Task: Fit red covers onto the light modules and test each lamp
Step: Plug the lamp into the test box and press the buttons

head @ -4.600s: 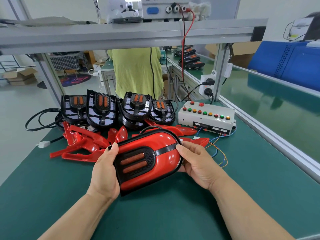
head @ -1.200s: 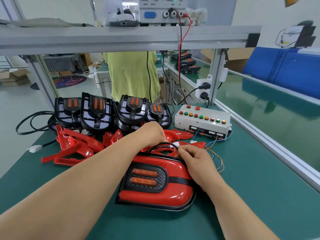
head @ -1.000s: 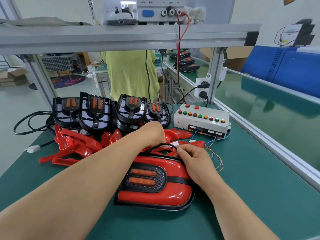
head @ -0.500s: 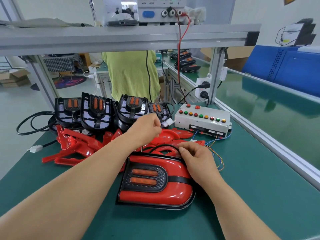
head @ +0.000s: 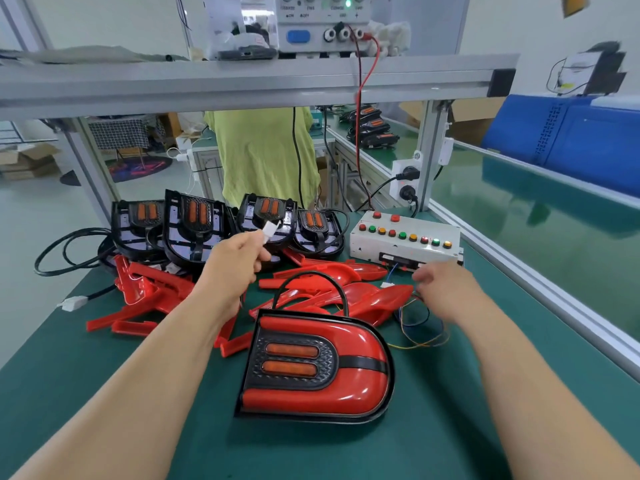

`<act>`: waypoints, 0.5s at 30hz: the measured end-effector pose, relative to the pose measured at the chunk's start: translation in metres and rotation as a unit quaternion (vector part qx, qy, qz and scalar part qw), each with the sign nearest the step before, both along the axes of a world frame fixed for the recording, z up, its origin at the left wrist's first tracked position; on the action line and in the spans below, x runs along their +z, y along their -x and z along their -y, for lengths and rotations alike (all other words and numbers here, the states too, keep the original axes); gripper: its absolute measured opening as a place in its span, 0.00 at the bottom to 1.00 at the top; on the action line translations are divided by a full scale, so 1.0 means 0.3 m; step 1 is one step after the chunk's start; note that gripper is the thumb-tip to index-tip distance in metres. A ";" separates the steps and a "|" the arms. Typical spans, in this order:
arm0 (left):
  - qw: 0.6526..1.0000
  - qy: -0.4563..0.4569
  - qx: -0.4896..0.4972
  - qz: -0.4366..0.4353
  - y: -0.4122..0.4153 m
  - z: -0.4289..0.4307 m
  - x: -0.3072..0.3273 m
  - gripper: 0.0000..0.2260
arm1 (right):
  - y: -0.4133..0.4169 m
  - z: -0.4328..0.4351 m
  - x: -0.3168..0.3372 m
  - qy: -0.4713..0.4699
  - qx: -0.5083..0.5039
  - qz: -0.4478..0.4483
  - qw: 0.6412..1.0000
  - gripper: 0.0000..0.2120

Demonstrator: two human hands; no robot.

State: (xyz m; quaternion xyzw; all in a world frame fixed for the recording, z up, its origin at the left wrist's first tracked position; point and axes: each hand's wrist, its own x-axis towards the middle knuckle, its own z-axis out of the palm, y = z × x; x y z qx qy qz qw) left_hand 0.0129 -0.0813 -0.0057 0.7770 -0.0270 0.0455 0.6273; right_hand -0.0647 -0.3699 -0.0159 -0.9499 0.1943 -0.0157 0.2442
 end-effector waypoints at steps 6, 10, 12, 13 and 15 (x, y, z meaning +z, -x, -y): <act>0.997 0.075 0.034 0.004 0.016 -0.029 -0.040 0.11 | -0.028 -0.010 -0.026 0.021 0.058 -0.063 0.996 0.03; 0.995 0.094 0.028 0.016 0.026 -0.030 -0.046 0.06 | -0.049 -0.005 -0.035 0.046 0.054 -0.062 0.996 0.09; 0.996 0.089 0.021 0.022 0.030 -0.034 -0.045 0.07 | -0.053 0.010 -0.031 0.055 0.037 -0.038 0.997 0.12; 0.996 0.081 0.018 0.027 0.031 -0.036 -0.045 0.07 | -0.056 0.020 -0.028 0.054 0.019 -0.013 0.998 0.14; 0.997 0.055 0.013 0.043 0.035 -0.036 -0.046 0.06 | -0.062 0.029 -0.018 0.019 -0.017 0.064 0.998 0.15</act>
